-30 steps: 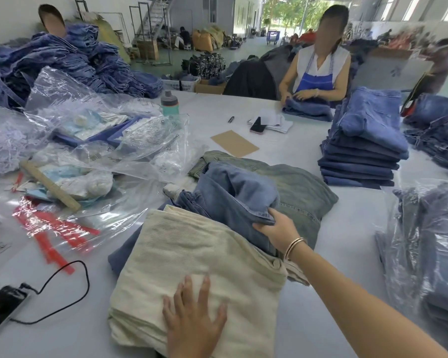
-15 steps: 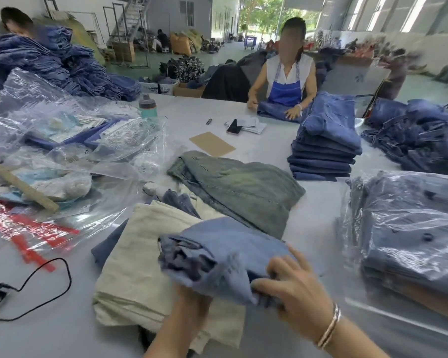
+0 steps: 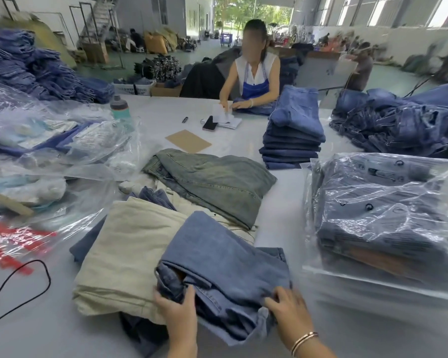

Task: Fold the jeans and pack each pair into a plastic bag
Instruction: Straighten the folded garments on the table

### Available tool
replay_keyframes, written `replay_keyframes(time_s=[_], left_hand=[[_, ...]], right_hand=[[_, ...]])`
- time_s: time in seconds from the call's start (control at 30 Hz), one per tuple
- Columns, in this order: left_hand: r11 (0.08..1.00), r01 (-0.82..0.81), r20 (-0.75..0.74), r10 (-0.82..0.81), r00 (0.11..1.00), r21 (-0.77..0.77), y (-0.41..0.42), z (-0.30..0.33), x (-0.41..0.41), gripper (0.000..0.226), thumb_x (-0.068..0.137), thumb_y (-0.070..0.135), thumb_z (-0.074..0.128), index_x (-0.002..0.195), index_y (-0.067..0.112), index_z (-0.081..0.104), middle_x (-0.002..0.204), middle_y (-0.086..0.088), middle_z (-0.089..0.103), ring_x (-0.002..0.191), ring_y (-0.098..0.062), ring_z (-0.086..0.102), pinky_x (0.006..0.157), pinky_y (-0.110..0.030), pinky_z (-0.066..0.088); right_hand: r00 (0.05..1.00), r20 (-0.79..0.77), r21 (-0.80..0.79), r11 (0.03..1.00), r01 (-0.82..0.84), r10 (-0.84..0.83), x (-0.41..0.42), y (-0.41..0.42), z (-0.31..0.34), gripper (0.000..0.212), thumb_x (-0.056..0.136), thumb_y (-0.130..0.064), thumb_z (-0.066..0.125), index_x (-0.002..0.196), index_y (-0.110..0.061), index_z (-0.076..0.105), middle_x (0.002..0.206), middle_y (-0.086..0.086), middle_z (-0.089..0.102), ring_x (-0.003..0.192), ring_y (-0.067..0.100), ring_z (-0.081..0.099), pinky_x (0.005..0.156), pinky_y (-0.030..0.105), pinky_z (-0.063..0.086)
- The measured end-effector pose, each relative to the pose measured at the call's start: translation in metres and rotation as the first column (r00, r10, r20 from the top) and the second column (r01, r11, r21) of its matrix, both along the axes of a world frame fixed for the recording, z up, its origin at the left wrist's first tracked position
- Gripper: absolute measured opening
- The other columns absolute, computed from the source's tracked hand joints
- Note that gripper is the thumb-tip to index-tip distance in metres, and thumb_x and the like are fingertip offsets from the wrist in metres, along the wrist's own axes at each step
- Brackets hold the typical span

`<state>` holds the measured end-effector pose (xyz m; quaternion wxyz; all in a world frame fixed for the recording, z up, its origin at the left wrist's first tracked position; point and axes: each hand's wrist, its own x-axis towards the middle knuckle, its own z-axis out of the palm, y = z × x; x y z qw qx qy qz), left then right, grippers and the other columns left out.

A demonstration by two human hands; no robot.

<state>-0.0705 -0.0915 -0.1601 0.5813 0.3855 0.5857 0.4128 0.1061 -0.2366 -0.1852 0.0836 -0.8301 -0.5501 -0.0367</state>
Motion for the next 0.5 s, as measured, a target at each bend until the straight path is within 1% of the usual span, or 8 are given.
replay_keyframes(time_s=[0.03,0.07,0.1,0.17,0.23,0.3,0.37,0.5], left_hand=[[0.970,0.106,-0.271,-0.044,0.962,0.217,0.002,-0.001,0.001,0.089,0.072,-0.004,0.077,0.146,0.000,0.027,0.143,-0.029,0.036,0.128,-0.042,0.042,0.105,-0.052,0.038],[0.890,0.272,-0.538,-0.036,0.842,0.366,0.002,-0.002,0.001,0.095,0.062,-0.004,0.082,0.143,-0.001,0.034,0.141,-0.033,0.035,0.127,-0.048,0.040,0.104,-0.056,0.037],[0.752,0.502,-0.732,-0.037,0.680,0.428,-0.001,0.004,0.001,0.094,0.058,0.005,0.086,0.141,0.004,0.041,0.142,-0.034,0.033,0.129,-0.051,0.037,0.104,-0.059,0.034],[0.436,0.885,-0.959,-0.139,0.246,0.164,-0.012,0.009,0.007,0.085,0.073,0.036,0.073,0.147,0.028,0.032,0.157,-0.019,0.008,0.145,-0.040,0.010,0.115,-0.054,0.011],[0.092,0.993,-0.967,-0.249,-0.052,-0.077,-0.023,-0.001,0.018,0.077,0.085,0.043,0.054,0.151,0.035,0.014,0.160,-0.002,-0.014,0.147,-0.025,-0.014,0.116,-0.045,-0.010],[-0.060,0.985,-0.956,-0.237,-0.171,-0.162,-0.039,-0.011,0.035,0.074,0.089,0.036,0.051,0.152,0.029,0.014,0.161,-0.004,-0.010,0.147,-0.023,-0.011,0.115,-0.045,-0.014],[-0.090,0.981,-0.959,-0.214,-0.187,-0.172,-0.052,-0.018,0.050,0.073,0.090,0.033,0.052,0.152,0.024,0.015,0.161,-0.009,-0.002,0.148,-0.025,-0.004,0.114,-0.049,-0.015],[-0.084,0.966,-0.910,-0.323,-0.259,-0.245,-0.068,-0.027,0.076,0.066,0.087,0.037,0.049,0.148,0.027,0.028,0.161,-0.003,0.011,0.148,-0.027,-0.008,0.111,-0.058,-0.020]], right_hand=[[0.996,-0.080,0.006,0.999,0.039,-0.039,0.005,-0.005,0.001,0.047,0.015,-0.025,0.093,0.051,-0.027,0.062,0.058,0.000,0.054,0.048,0.021,0.056,0.050,0.022,0.048],[0.989,-0.125,0.035,0.996,0.086,-0.081,0.009,-0.012,-0.003,0.048,0.013,-0.026,0.094,0.049,-0.027,0.062,0.058,0.001,0.055,0.048,0.021,0.057,0.049,0.021,0.047],[0.971,-0.202,0.072,0.987,0.146,-0.129,0.011,-0.020,-0.004,0.049,0.011,-0.028,0.094,0.048,-0.027,0.063,0.060,0.002,0.058,0.051,0.022,0.059,0.049,0.021,0.048],[0.956,-0.255,0.113,0.977,0.180,-0.146,0.016,-0.036,-0.013,0.050,0.010,-0.027,0.094,0.051,-0.028,0.066,0.073,0.006,0.068,0.071,0.024,0.061,0.054,0.023,0.053],[0.900,-0.398,0.086,0.969,0.231,-0.179,0.027,-0.050,-0.018,0.048,0.037,-0.024,0.094,0.079,-0.032,0.073,0.103,0.008,0.068,0.098,0.021,0.052,0.073,0.023,0.054],[0.746,-0.581,0.076,0.890,0.449,-0.327,0.023,-0.060,-0.019,0.050,0.068,-0.023,0.076,0.114,-0.035,0.060,0.123,-0.001,0.057,0.107,0.016,0.051,0.093,0.024,0.043],[0.607,-0.716,0.009,0.865,0.502,-0.345,0.023,-0.066,-0.023,0.050,0.072,-0.017,0.070,0.112,-0.042,0.053,0.121,-0.005,0.054,0.097,0.011,0.056,0.091,0.026,0.041],[0.505,-0.810,0.016,0.849,0.527,-0.298,0.031,-0.081,-0.024,0.058,0.062,-0.003,0.076,0.102,-0.042,0.059,0.113,-0.008,0.056,0.091,0.000,0.056,0.088,0.032,0.047]])
